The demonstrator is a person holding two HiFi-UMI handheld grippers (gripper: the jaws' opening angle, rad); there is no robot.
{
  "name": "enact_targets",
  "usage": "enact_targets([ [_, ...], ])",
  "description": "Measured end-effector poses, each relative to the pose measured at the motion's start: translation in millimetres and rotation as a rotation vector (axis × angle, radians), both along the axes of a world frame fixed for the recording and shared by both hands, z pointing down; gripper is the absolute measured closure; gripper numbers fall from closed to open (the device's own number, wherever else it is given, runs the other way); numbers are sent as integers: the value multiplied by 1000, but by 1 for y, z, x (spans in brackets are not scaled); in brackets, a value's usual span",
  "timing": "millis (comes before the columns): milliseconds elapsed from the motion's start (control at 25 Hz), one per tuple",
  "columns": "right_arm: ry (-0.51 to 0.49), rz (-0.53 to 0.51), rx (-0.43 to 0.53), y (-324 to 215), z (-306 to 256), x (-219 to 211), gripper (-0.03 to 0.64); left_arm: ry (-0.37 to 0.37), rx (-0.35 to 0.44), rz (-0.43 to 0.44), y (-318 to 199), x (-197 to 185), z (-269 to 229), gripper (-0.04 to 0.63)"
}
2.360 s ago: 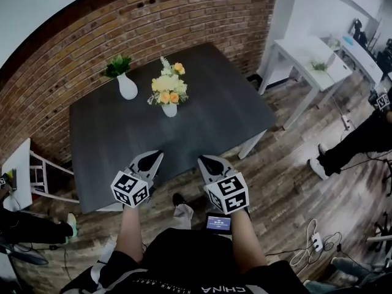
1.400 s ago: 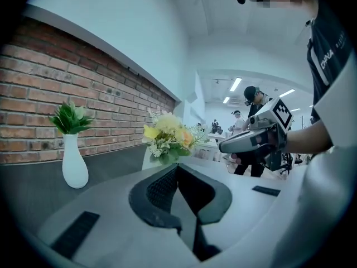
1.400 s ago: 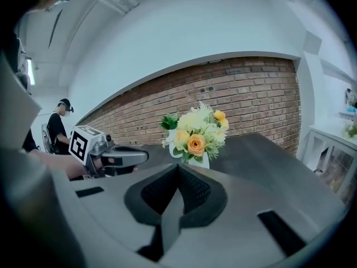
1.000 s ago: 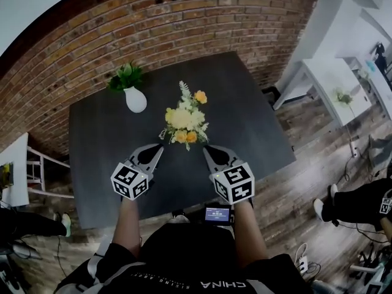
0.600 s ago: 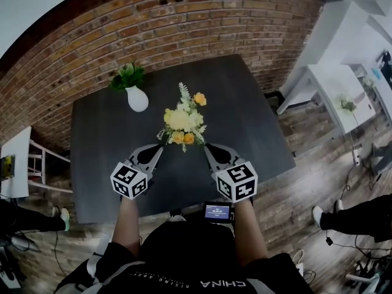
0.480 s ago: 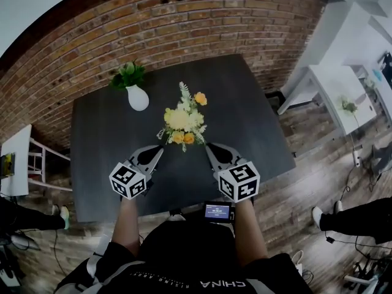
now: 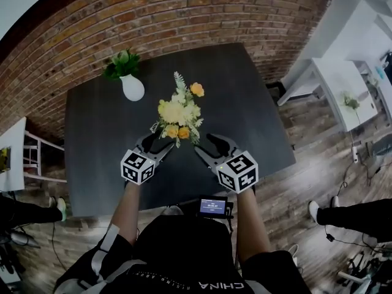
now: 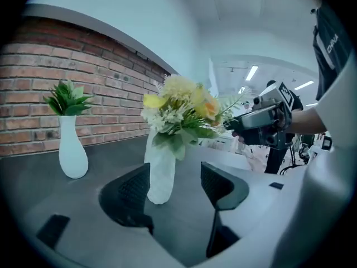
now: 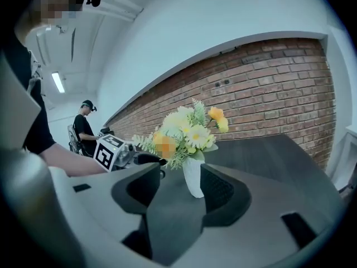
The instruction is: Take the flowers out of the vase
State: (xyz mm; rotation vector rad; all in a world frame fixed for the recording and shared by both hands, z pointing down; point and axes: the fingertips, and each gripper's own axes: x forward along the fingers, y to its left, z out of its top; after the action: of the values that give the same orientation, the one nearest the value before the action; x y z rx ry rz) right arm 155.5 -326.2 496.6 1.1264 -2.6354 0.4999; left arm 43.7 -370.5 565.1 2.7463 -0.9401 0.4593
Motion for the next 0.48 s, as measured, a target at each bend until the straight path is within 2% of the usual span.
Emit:
enact_targets([
  [160, -12, -25, 2, -8, 5, 6, 413, -14, 23, 5, -26, 14, 8, 271],
  [280, -27, -57, -14, -8, 9, 9, 410, -18, 41, 27, -42, 24, 9, 252],
  [480, 16, -121, -51, -10, 28, 1, 385, 10, 87, 28, -64, 39, 12, 252],
])
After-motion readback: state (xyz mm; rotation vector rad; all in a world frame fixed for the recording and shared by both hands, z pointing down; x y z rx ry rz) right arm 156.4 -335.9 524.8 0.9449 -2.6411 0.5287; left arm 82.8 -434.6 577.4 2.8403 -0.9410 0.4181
